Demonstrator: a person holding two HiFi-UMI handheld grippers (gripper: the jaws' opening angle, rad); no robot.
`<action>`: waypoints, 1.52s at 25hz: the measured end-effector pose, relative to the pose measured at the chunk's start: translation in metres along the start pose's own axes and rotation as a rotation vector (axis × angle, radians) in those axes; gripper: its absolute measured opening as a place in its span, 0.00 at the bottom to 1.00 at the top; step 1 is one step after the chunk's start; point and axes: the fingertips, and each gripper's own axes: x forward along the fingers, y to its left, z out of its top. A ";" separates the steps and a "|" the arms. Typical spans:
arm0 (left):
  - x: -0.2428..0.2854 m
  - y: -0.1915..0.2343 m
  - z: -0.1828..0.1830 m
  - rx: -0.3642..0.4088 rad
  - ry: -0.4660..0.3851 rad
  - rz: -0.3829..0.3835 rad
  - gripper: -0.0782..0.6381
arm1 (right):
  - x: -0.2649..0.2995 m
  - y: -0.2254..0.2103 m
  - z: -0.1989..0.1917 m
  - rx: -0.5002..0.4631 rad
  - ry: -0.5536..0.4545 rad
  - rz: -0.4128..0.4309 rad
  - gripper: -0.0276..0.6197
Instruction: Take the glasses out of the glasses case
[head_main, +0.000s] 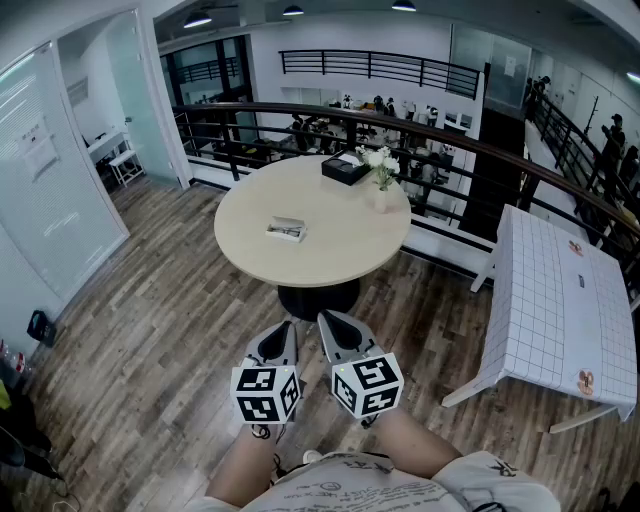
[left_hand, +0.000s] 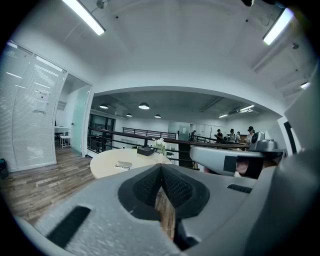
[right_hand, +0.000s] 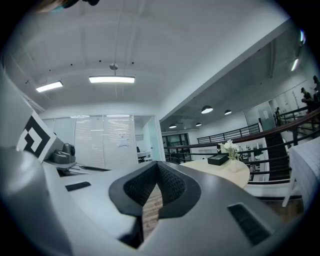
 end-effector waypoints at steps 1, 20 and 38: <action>0.000 0.000 0.000 0.006 0.003 -0.001 0.13 | 0.001 0.000 -0.001 0.004 0.002 -0.001 0.06; -0.012 0.053 -0.013 0.019 0.030 0.032 0.13 | 0.043 0.042 -0.019 0.048 0.018 0.040 0.06; 0.014 0.089 -0.024 0.021 0.055 0.004 0.13 | 0.084 0.036 -0.039 0.036 0.042 0.007 0.06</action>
